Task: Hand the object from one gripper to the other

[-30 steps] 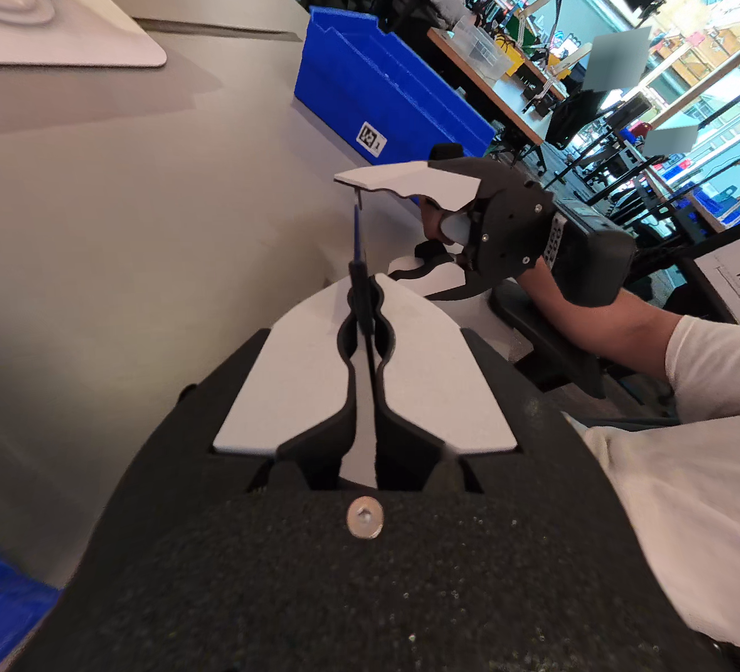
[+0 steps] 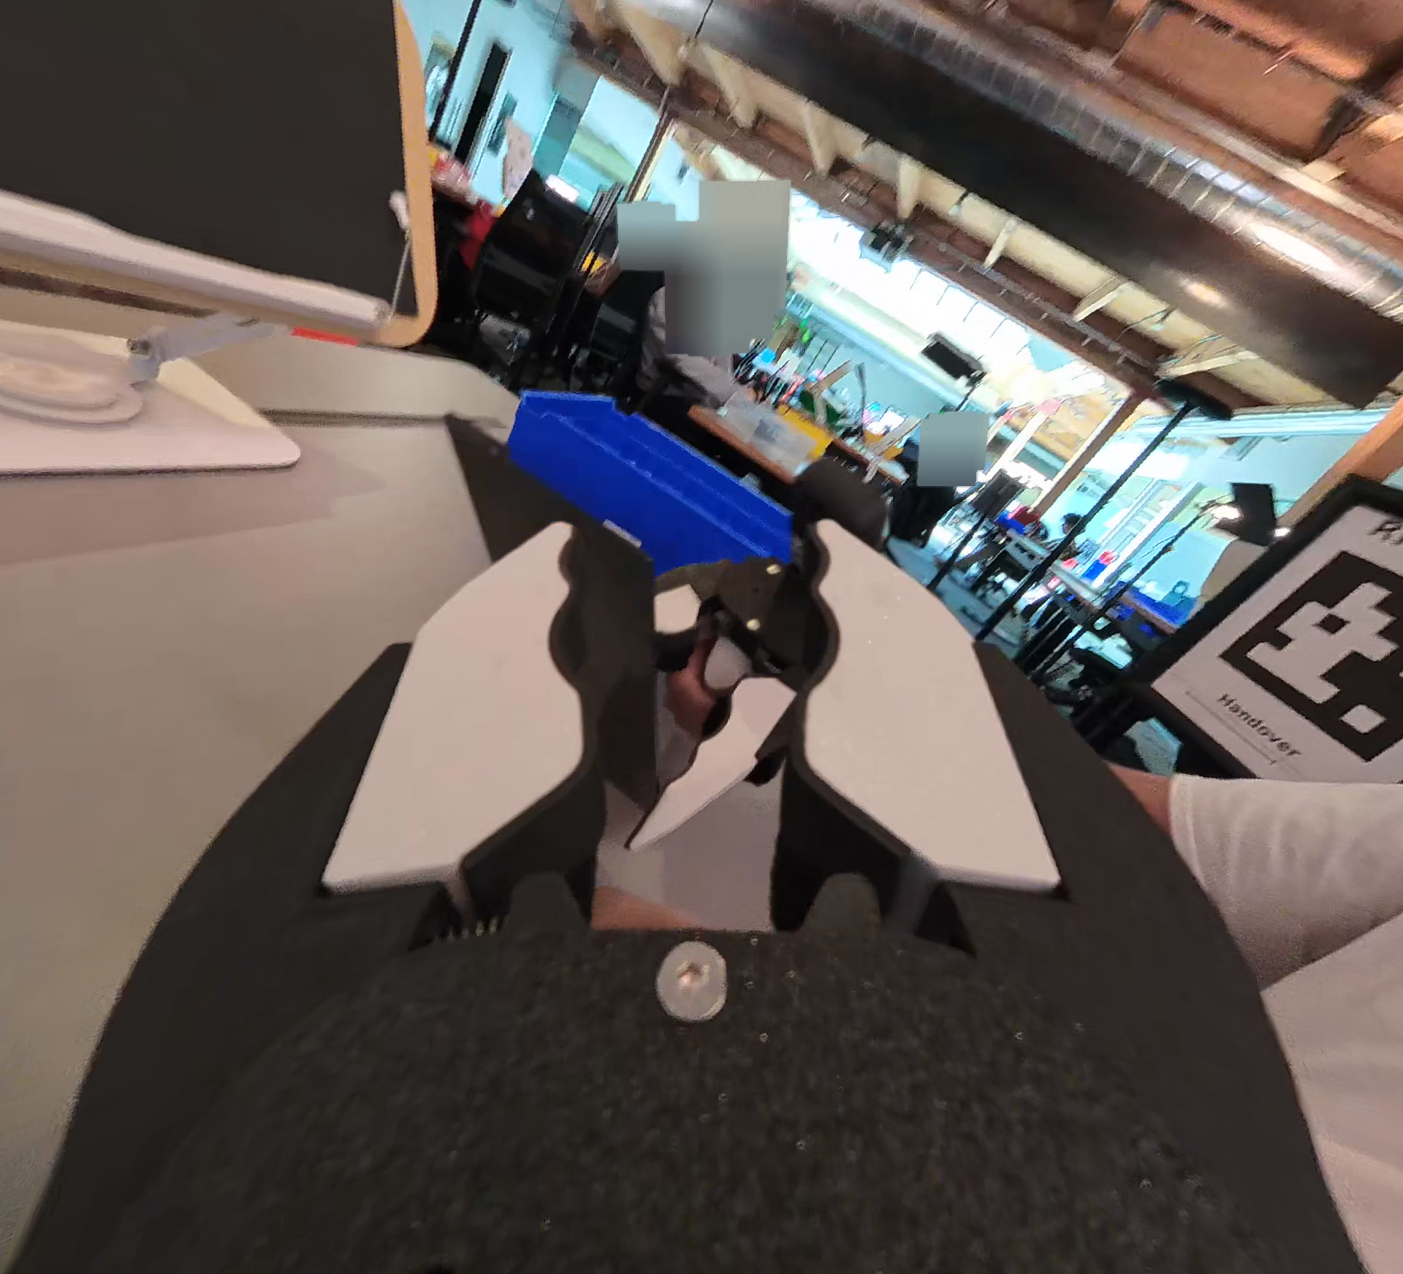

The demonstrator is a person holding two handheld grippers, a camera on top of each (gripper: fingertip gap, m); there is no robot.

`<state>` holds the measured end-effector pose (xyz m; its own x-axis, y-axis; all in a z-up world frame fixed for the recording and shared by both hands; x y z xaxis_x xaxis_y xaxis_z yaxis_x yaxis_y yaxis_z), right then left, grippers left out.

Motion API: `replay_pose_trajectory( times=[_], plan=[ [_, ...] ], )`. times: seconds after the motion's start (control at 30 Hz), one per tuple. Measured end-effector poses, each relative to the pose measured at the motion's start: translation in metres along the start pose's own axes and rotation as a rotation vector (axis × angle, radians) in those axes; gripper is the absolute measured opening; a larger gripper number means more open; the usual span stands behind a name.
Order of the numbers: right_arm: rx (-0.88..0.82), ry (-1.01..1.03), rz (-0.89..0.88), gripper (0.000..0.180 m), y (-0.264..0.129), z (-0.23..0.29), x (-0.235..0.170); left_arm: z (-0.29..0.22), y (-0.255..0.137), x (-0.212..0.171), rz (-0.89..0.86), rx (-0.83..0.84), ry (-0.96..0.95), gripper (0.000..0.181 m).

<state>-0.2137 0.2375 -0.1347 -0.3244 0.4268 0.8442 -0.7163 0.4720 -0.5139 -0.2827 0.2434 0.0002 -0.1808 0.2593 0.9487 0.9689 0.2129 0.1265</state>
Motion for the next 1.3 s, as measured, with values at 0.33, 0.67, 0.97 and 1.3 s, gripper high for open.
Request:
replay_pose_trajectory(
  times=[0.33,0.67,0.97,1.3],
  plan=[
    [-0.235,-0.244,-0.034,0.08,0.008,0.003,0.01,0.027,0.008,-0.046,0.295,0.267,0.132,0.007],
    [-0.303,-0.032,-0.08,0.103,0.034,0.004,0.027,0.017,0.013,-0.033,0.172,0.369,-0.002,0.002],
    [-0.241,0.004,-0.136,0.097,0.01,-0.002,0.037,-0.01,0.029,-0.019,0.138,0.22,0.117,0.057],
    [0.609,0.397,-0.229,0.096,-0.053,0.044,0.05,-0.032,0.016,-0.022,0.198,-0.073,0.132,0.096]
  ],
)
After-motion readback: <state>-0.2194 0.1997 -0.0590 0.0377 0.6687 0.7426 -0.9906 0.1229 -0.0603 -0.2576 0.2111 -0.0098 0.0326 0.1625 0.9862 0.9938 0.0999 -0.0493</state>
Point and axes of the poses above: each gripper's, where its closed fingertips meet, y out along the fingers, x out of its top, z = x × y across the jaws, the point moved 1 cm from there along -y, back along the fingers, and after that the axes turned 14 degrees about y, right-handed, at the moved point
